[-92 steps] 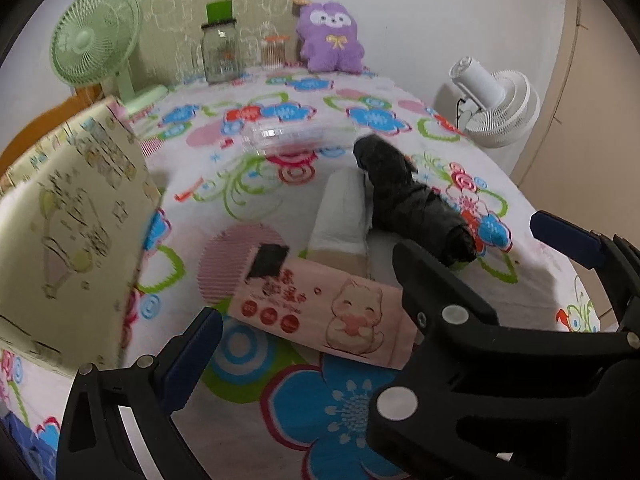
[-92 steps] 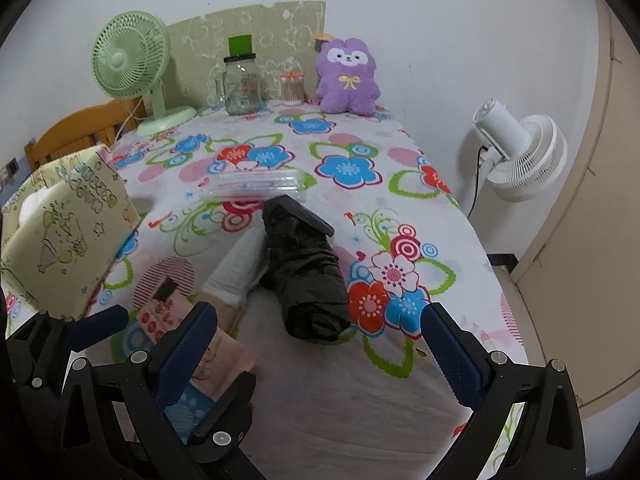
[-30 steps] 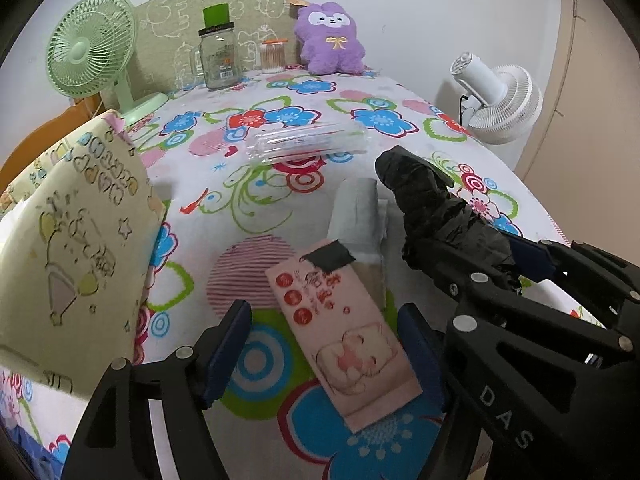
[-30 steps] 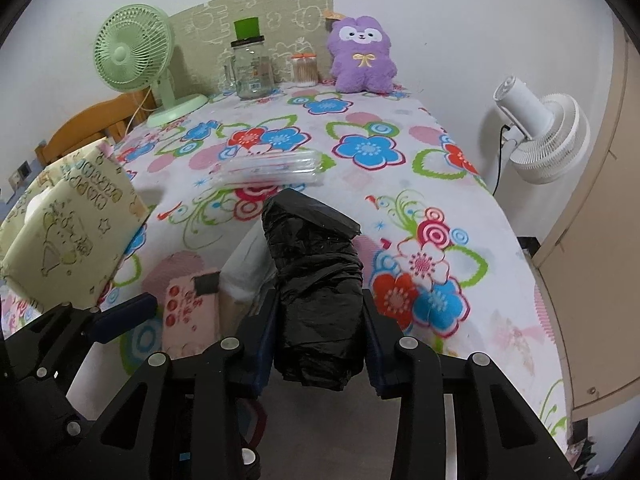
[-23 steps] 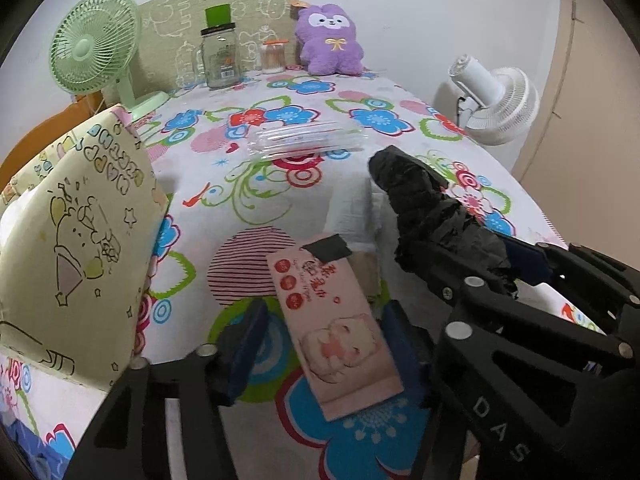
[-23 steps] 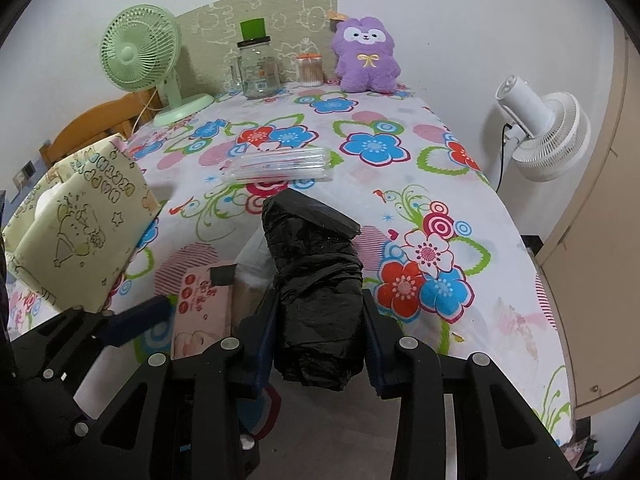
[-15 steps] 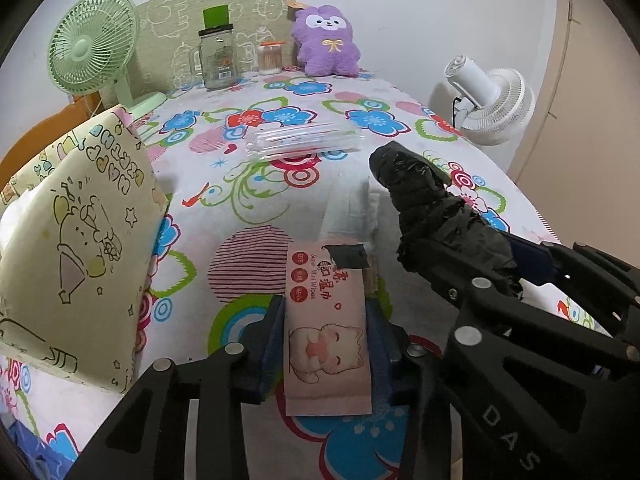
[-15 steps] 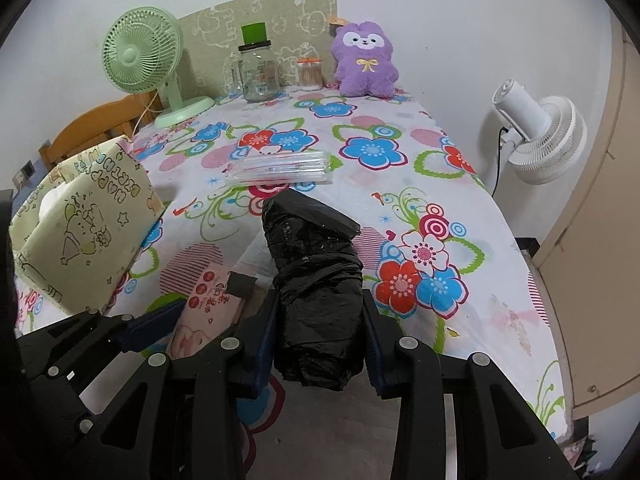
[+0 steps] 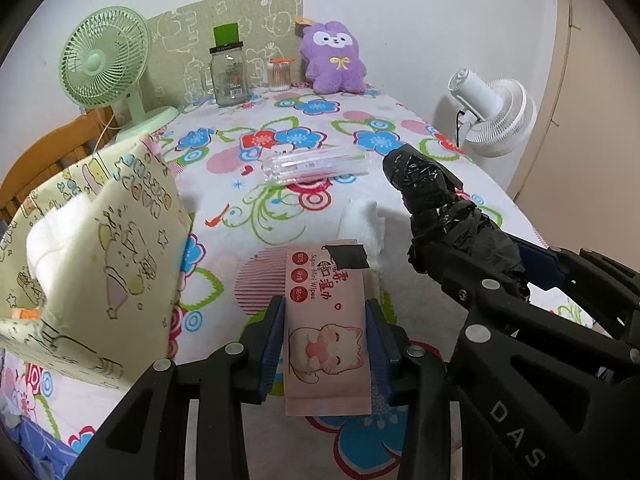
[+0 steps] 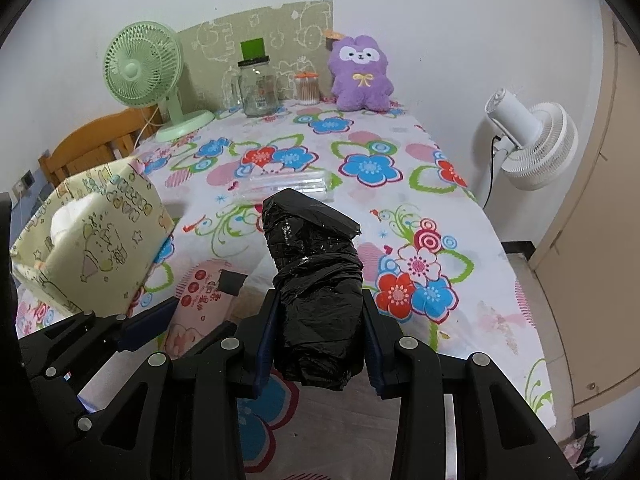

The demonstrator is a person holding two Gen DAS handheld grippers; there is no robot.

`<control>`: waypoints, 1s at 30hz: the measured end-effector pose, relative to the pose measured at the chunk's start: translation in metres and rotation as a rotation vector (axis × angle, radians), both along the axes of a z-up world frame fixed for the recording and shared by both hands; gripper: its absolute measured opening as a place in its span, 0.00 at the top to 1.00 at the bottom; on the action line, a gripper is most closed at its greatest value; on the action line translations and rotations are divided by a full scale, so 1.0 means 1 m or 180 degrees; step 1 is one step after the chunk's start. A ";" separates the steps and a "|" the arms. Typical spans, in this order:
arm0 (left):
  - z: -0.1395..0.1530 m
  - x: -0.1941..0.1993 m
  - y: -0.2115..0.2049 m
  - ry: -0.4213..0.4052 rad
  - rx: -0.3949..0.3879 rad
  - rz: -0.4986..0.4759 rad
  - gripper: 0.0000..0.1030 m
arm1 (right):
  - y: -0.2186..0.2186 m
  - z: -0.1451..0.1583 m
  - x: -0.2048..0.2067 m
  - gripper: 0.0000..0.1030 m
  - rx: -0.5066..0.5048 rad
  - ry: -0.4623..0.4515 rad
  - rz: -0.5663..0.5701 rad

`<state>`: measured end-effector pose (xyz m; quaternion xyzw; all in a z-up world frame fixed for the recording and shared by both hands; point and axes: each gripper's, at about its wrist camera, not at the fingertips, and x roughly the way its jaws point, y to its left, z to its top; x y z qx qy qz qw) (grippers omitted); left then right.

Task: Organize soft objects
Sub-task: 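Lift the pink wipes and black object and carry them over the fabric box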

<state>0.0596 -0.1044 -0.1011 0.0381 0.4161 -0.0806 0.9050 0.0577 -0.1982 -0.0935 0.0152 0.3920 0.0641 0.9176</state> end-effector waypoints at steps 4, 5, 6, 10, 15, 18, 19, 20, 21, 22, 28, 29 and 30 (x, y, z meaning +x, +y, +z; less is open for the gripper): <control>0.010 0.000 0.000 -0.0066 -0.0008 -0.0016 0.62 | -0.001 0.010 -0.002 0.60 0.0014 -0.0059 -0.0025; 0.011 0.000 0.000 -0.0078 -0.0010 -0.0021 0.62 | -0.001 0.012 -0.002 0.60 0.0017 -0.0068 -0.0031; 0.014 0.000 0.000 -0.0094 -0.0013 -0.0028 0.62 | -0.001 0.015 -0.003 0.60 0.0022 -0.0084 -0.0042; 0.022 -0.001 0.000 -0.0139 0.0004 -0.0057 0.62 | -0.002 0.022 -0.004 0.60 0.0031 -0.0112 -0.0070; 0.034 -0.002 0.000 -0.0201 0.0014 -0.0077 0.62 | -0.003 0.034 -0.006 0.60 0.0064 -0.0163 -0.0089; 0.042 -0.003 -0.001 -0.0253 0.0018 -0.0083 0.62 | -0.003 0.041 -0.006 0.60 0.0076 -0.0186 -0.0100; 0.045 -0.003 0.000 -0.0271 0.0016 -0.0087 0.62 | -0.003 0.044 -0.006 0.60 0.0081 -0.0197 -0.0105; 0.047 -0.003 0.000 -0.0283 0.0015 -0.0088 0.62 | -0.003 0.047 -0.007 0.60 0.0085 -0.0211 -0.0106; 0.050 -0.003 0.000 -0.0291 0.0012 -0.0087 0.62 | -0.003 0.051 -0.007 0.60 0.0089 -0.0227 -0.0105; 0.053 -0.003 0.000 -0.0294 0.0004 -0.0088 0.62 | -0.003 0.053 -0.007 0.60 0.0091 -0.0240 -0.0110; 0.068 -0.002 0.001 -0.0373 0.0008 -0.0099 0.62 | -0.004 0.068 -0.007 0.60 0.0108 -0.0286 -0.0119; 0.070 -0.002 0.002 -0.0384 0.0006 -0.0101 0.62 | -0.004 0.070 -0.007 0.60 0.0119 -0.0292 -0.0119; 0.073 -0.002 0.001 -0.0397 0.0005 -0.0106 0.62 | -0.004 0.073 -0.007 0.60 0.0128 -0.0301 -0.0121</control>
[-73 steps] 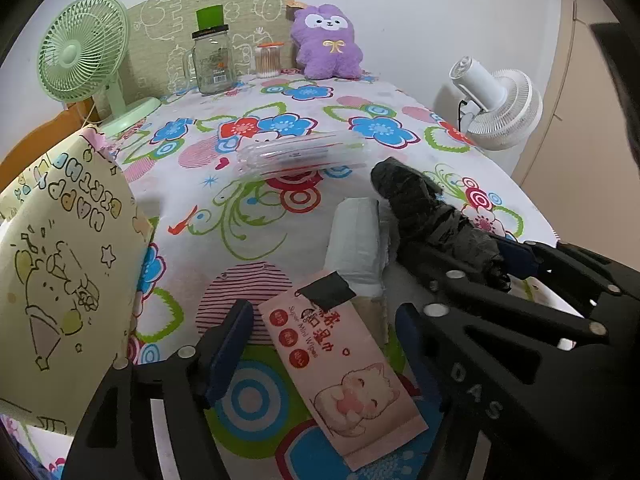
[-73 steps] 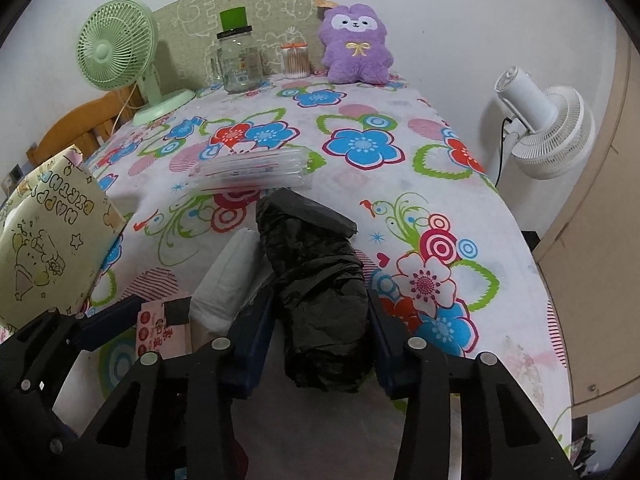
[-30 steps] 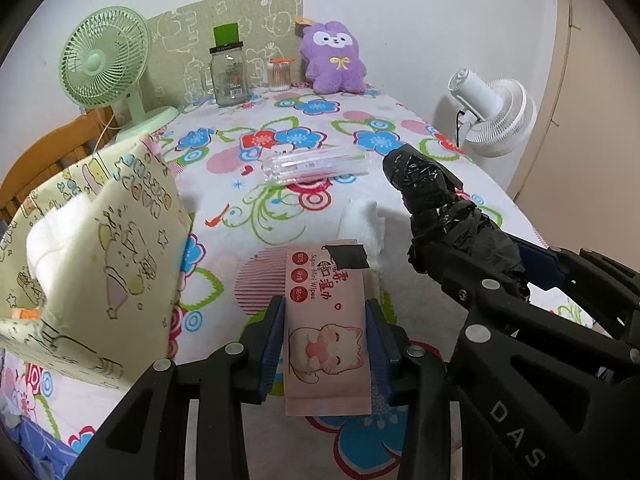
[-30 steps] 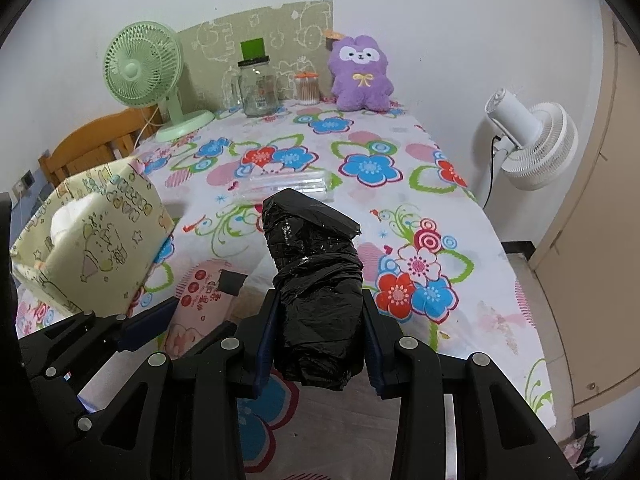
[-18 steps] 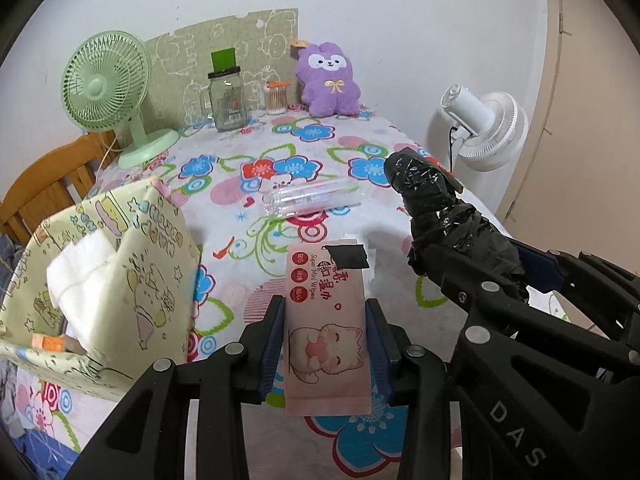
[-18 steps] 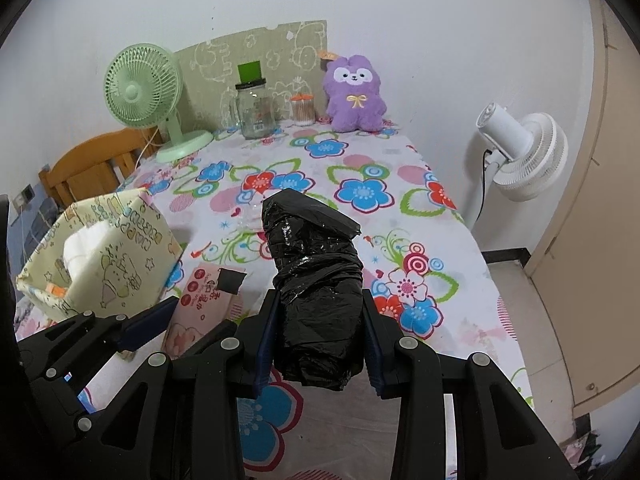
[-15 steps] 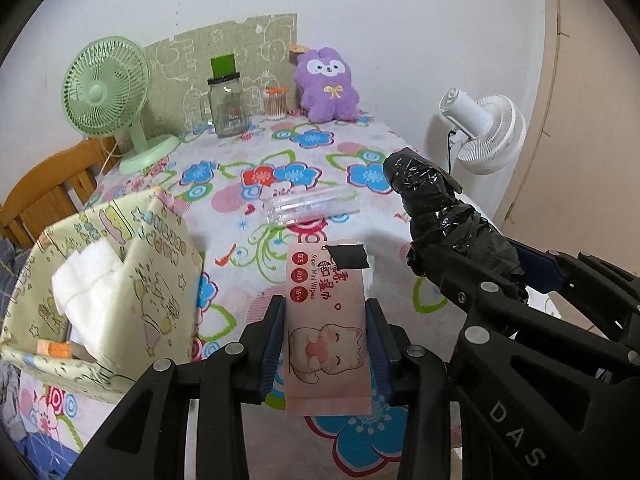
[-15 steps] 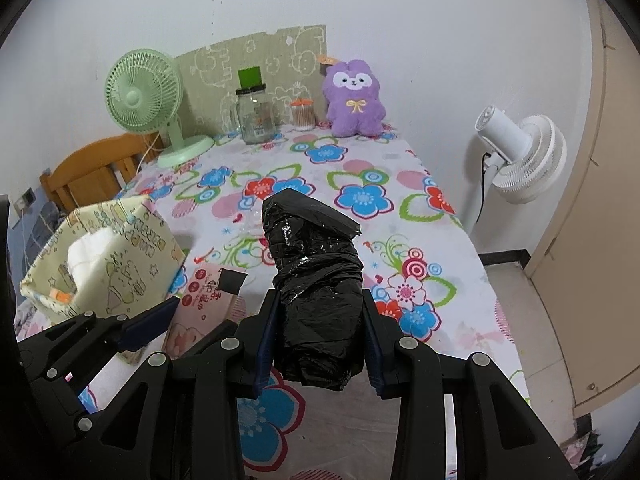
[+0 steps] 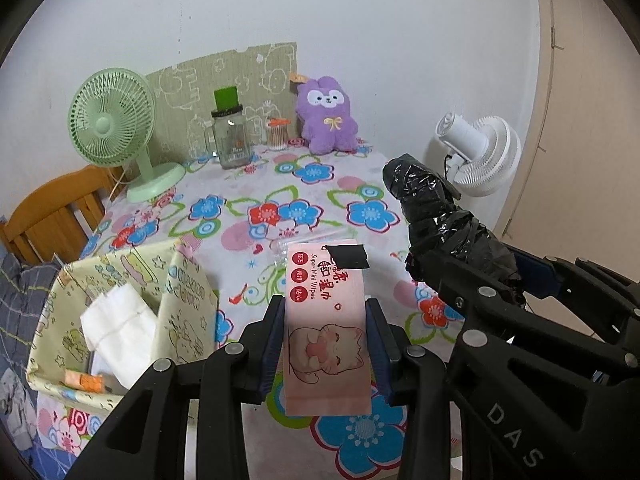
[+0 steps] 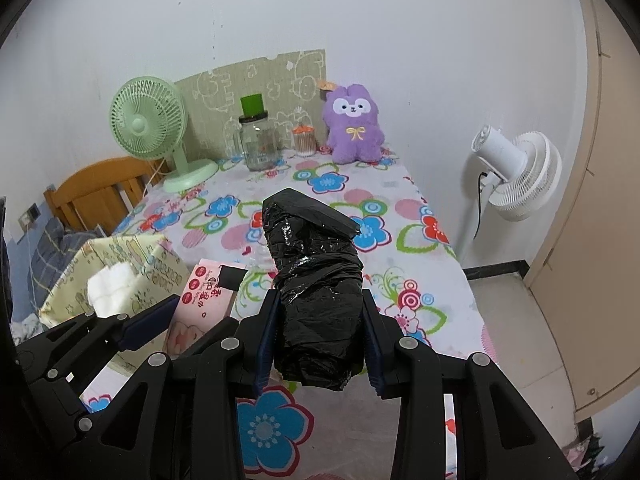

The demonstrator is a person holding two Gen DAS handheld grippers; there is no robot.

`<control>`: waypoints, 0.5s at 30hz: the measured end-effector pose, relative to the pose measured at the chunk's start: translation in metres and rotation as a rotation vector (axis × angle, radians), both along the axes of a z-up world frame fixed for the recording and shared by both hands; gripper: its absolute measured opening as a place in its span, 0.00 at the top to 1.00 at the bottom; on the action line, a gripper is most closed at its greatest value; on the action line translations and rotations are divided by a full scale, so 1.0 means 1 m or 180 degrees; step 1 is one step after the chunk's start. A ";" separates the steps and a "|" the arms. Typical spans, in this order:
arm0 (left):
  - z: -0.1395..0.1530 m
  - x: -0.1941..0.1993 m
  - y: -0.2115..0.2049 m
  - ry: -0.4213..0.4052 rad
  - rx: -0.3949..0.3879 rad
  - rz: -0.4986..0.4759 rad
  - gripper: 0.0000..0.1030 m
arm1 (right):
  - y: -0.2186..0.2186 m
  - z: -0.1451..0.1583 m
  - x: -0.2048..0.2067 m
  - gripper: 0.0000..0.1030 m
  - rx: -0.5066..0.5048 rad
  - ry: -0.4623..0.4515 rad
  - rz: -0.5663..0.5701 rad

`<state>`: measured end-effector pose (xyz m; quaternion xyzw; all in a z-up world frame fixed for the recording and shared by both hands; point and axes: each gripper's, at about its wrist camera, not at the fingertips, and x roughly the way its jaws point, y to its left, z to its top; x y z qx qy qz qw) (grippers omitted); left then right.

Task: Organize soft objects
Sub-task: 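Lift the pink wipes and black object and carry them over the fabric box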

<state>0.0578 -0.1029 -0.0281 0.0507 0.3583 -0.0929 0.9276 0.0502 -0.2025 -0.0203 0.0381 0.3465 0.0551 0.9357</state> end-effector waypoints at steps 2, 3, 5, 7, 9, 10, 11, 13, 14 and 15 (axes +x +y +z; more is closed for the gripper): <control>0.005 0.001 0.000 -0.0019 -0.0006 -0.0012 0.62 | -0.001 0.005 0.000 0.60 0.0010 -0.0025 -0.0003; 0.007 0.001 0.000 -0.0029 -0.0012 -0.0020 0.62 | -0.002 0.007 0.000 0.60 0.0015 -0.0037 -0.0004; 0.011 0.001 0.000 -0.0052 -0.0018 -0.0032 0.62 | -0.002 0.012 0.000 0.60 0.0017 -0.0061 -0.0004; 0.014 0.000 -0.001 -0.0072 -0.0024 -0.0044 0.62 | -0.001 0.016 0.000 0.60 0.0009 -0.0086 -0.0006; 0.018 0.000 0.000 -0.0091 -0.0032 -0.0057 0.62 | -0.001 0.021 0.001 0.60 0.0002 -0.0103 -0.0006; 0.019 0.000 0.000 -0.0100 -0.0035 -0.0060 0.62 | 0.000 0.022 0.000 0.60 0.0002 -0.0106 -0.0004; 0.021 0.000 0.001 -0.0106 -0.0039 -0.0061 0.62 | 0.000 0.024 0.001 0.60 0.0009 -0.0104 0.0001; 0.022 0.001 0.003 -0.0117 -0.0046 -0.0057 0.62 | 0.002 0.027 0.001 0.60 0.0026 -0.0103 0.0011; 0.023 0.001 0.005 -0.0112 -0.0048 -0.0052 0.62 | 0.003 0.029 0.001 0.60 0.0025 -0.0108 0.0012; 0.023 0.002 0.006 -0.0097 -0.0051 -0.0046 0.61 | 0.004 0.030 0.002 0.60 0.0021 -0.0114 0.0009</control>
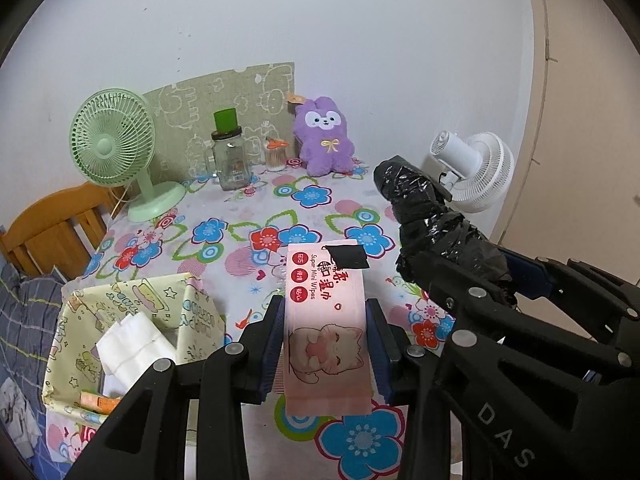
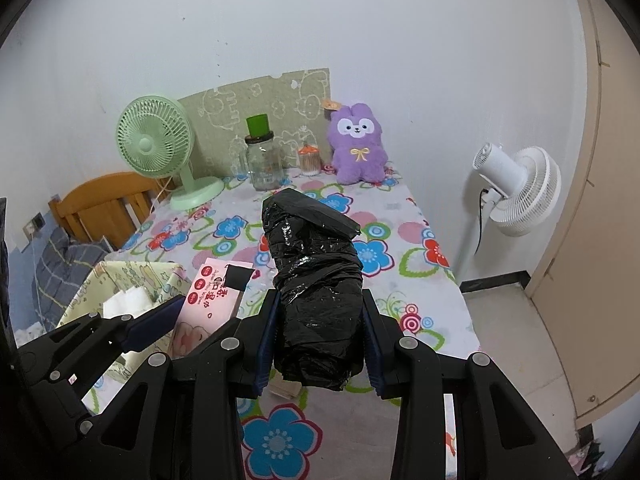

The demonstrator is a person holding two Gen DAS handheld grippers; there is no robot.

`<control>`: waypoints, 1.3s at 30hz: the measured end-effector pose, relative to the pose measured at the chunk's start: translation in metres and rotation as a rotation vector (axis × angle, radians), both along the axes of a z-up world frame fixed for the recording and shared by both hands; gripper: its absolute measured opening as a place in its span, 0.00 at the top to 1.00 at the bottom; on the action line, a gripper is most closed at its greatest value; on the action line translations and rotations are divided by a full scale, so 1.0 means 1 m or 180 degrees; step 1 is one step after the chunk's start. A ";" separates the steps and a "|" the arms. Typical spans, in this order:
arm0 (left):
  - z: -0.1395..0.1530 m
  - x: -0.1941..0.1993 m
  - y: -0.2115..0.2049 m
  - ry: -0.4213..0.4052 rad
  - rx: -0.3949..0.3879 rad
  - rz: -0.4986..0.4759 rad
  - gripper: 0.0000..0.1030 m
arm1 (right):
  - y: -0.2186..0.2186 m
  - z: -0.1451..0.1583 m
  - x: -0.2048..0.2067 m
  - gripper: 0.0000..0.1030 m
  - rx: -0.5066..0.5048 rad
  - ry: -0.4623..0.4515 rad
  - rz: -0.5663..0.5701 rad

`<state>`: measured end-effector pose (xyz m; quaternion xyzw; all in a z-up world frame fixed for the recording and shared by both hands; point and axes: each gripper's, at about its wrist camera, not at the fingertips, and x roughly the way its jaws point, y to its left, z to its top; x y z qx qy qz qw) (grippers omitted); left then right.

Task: Organize soft objects
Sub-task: 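Lift the pink wipes and black object and carry them over the fabric box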

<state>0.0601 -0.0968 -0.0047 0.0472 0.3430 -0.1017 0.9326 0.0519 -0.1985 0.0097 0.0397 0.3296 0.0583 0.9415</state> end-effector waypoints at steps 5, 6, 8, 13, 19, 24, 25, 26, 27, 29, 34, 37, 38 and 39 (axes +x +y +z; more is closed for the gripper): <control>0.004 0.000 0.009 -0.0005 -0.0005 0.0048 0.62 | 0.012 0.006 0.002 0.60 -0.0056 -0.0045 -0.0007; 0.005 -0.001 0.012 -0.0018 -0.0003 0.0059 0.62 | 0.015 0.008 0.003 0.60 -0.0045 -0.0046 0.0008; 0.007 -0.001 0.017 -0.0039 -0.0003 0.0081 0.61 | 0.020 0.009 0.003 0.60 -0.0028 -0.0049 0.0036; 0.011 0.000 0.034 -0.0065 0.0001 0.0144 0.62 | 0.035 0.013 0.006 0.60 -0.0032 -0.0065 0.0104; 0.015 0.000 0.051 -0.0093 -0.0005 0.0201 0.61 | 0.055 0.016 0.010 0.60 -0.0031 -0.0070 0.0214; 0.018 0.001 0.068 -0.0106 -0.0009 0.0265 0.62 | 0.072 0.019 0.012 0.60 -0.0048 -0.0077 0.0292; 0.019 0.001 0.072 -0.0110 -0.0013 0.0278 0.62 | 0.075 0.019 0.013 0.60 -0.0051 -0.0078 0.0302; 0.019 0.001 0.074 -0.0111 -0.0016 0.0290 0.62 | 0.079 0.019 0.013 0.60 -0.0056 -0.0082 0.0317; 0.019 0.001 0.078 -0.0114 -0.0020 0.0308 0.62 | 0.084 0.020 0.014 0.60 -0.0063 -0.0089 0.0339; 0.019 0.002 0.085 -0.0116 -0.0027 0.0337 0.61 | 0.090 0.020 0.015 0.60 -0.0064 -0.0089 0.0375; 0.019 0.002 0.100 -0.0124 -0.0036 0.0406 0.61 | 0.107 0.021 0.018 0.60 -0.0067 -0.0092 0.0478; 0.017 0.003 0.111 -0.0115 -0.0051 0.0457 0.61 | 0.116 0.019 0.021 0.60 -0.0066 -0.0094 0.0538; 0.016 0.004 0.115 -0.0106 -0.0053 0.0470 0.61 | 0.120 0.018 0.022 0.60 -0.0068 -0.0093 0.0562; 0.015 0.004 0.118 -0.0100 -0.0050 0.0484 0.61 | 0.124 0.017 0.024 0.60 -0.0066 -0.0088 0.0584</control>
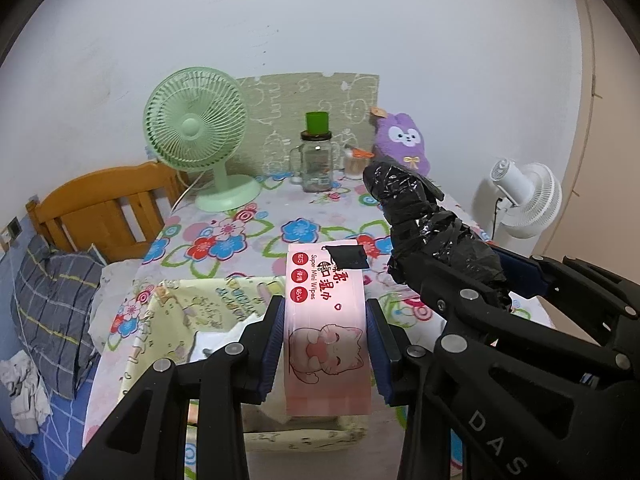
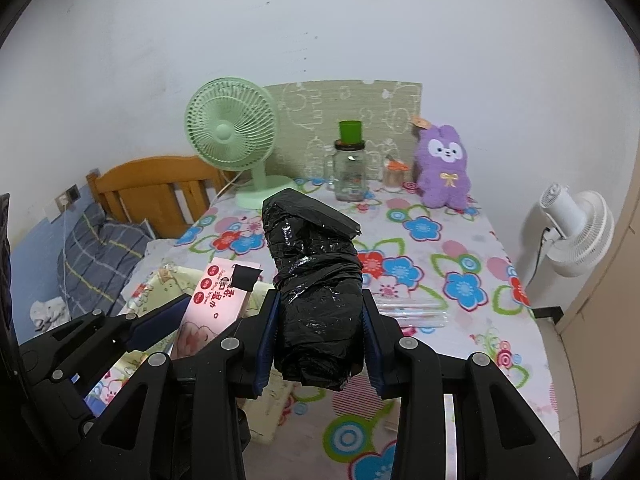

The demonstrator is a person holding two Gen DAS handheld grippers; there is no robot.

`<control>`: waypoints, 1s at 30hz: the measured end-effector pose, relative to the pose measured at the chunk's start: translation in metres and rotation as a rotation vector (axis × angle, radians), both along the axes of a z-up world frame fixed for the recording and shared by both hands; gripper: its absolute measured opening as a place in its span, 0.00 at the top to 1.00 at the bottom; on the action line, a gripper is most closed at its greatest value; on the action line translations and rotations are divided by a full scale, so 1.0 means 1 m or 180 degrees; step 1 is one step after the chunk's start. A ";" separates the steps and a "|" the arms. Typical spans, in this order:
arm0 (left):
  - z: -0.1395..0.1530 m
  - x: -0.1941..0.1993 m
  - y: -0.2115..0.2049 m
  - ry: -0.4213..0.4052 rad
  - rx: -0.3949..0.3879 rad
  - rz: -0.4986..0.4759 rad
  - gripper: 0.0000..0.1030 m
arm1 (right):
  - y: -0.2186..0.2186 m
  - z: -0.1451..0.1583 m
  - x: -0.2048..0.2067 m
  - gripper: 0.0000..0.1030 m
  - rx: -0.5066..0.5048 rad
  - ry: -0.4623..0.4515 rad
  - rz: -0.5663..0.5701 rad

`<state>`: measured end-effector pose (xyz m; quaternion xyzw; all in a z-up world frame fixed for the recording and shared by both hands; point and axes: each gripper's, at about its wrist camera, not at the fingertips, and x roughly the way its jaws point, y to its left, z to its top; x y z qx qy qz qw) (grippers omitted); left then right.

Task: Organize soft objects
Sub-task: 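Lift the pink wipes and black object and carry them over the fabric box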

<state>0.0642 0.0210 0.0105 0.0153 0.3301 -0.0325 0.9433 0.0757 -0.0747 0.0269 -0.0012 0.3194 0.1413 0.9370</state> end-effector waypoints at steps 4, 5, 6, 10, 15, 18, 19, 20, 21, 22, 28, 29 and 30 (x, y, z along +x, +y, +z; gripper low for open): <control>-0.004 0.003 0.015 0.0015 0.0012 0.0073 0.61 | 0.016 -0.005 0.004 0.60 0.0011 0.0023 0.0093; -0.005 0.003 0.018 0.0020 0.0013 0.0088 0.61 | 0.018 -0.006 0.004 0.60 0.0016 0.0028 0.0116; -0.006 0.004 0.022 0.0026 0.0012 0.0108 0.61 | 0.022 -0.007 0.006 0.60 0.0018 0.0034 0.0140; -0.010 0.006 0.035 0.0058 0.0015 0.0172 0.61 | 0.035 -0.010 0.008 0.60 0.0008 0.0050 0.0227; -0.017 0.009 0.047 0.0093 0.0087 0.0211 0.61 | 0.051 -0.018 0.013 0.60 -0.0014 0.0119 0.0332; -0.023 0.012 0.055 0.0132 0.0106 0.0235 0.61 | 0.059 -0.022 0.016 0.60 -0.0019 0.0145 0.0387; -0.025 0.012 0.057 0.0145 0.0111 0.0242 0.61 | 0.062 -0.024 0.017 0.60 -0.0020 0.0158 0.0411; -0.027 0.014 0.060 0.0158 0.0113 0.0250 0.61 | 0.065 -0.026 0.018 0.60 -0.0022 0.0169 0.0432; -0.028 0.015 0.062 0.0170 0.0115 0.0258 0.61 | 0.069 -0.028 0.019 0.60 -0.0026 0.0185 0.0456; -0.031 0.016 0.066 0.0192 0.0117 0.0270 0.61 | 0.071 -0.029 0.020 0.60 -0.0029 0.0196 0.0477; -0.046 0.025 0.080 0.0306 0.0107 0.0358 0.61 | 0.087 -0.042 0.025 0.60 -0.0086 0.0284 0.0618; -0.050 0.026 0.083 0.0341 0.0102 0.0377 0.61 | 0.090 -0.044 0.027 0.60 -0.0094 0.0308 0.0638; -0.052 0.027 0.085 0.0364 0.0095 0.0385 0.61 | 0.093 -0.048 0.028 0.60 -0.0108 0.0341 0.0665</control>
